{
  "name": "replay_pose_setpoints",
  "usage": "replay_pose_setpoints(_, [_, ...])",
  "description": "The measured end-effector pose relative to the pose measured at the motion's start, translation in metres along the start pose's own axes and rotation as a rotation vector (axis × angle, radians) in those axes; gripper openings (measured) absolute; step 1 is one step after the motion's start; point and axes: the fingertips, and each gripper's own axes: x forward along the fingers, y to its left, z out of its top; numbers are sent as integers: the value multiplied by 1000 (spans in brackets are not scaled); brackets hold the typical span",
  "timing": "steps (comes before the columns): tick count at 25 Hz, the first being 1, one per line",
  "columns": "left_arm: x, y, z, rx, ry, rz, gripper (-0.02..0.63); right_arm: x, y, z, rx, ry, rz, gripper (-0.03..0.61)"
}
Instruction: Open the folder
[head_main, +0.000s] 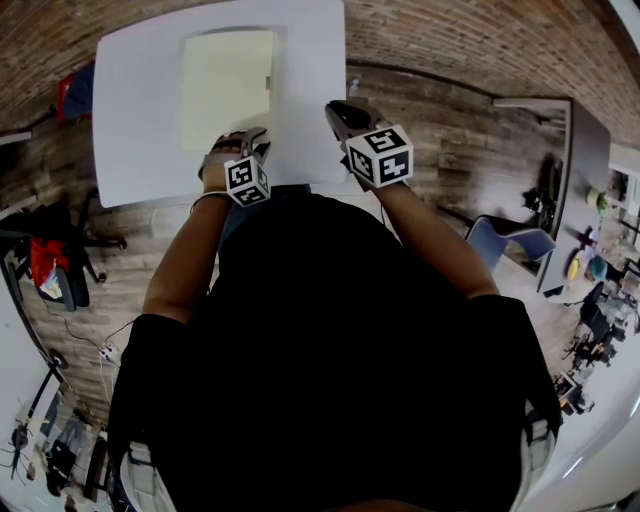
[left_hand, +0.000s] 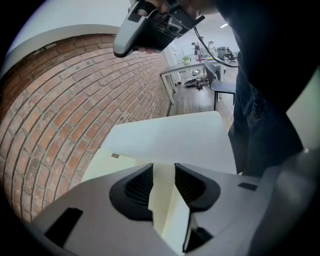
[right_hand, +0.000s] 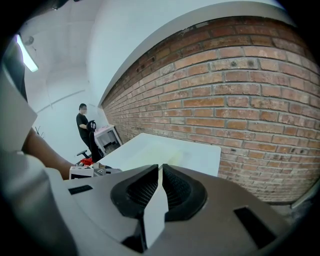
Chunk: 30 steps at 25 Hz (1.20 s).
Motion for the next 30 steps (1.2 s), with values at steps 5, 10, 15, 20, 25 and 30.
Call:
replay_pose_setpoints(5, [-5,-1,2,-21,-19,-6,103,1,0,-1,-6,5,7,49])
replay_pose_setpoints(10, [-12,2,4,-62,-40,-16,77,3,-1,1,-11,-1,9,49])
replay_pose_setpoints(15, [-23,7,6,-81,-60,-18,64,4,-1,6,-20,-6,16,49])
replay_pose_setpoints(20, [-30,10,6,-109,-71,-9,58,5,0,6,-25,-8,23,49])
replay_pose_setpoints(25, [-38,10,6,-138,-77,2,49,7,5,4,-31,-4,35,49])
replay_pose_setpoints(30, [-49,14,3,-149,-79,24,44,13,12,6,-37,-7,53,49])
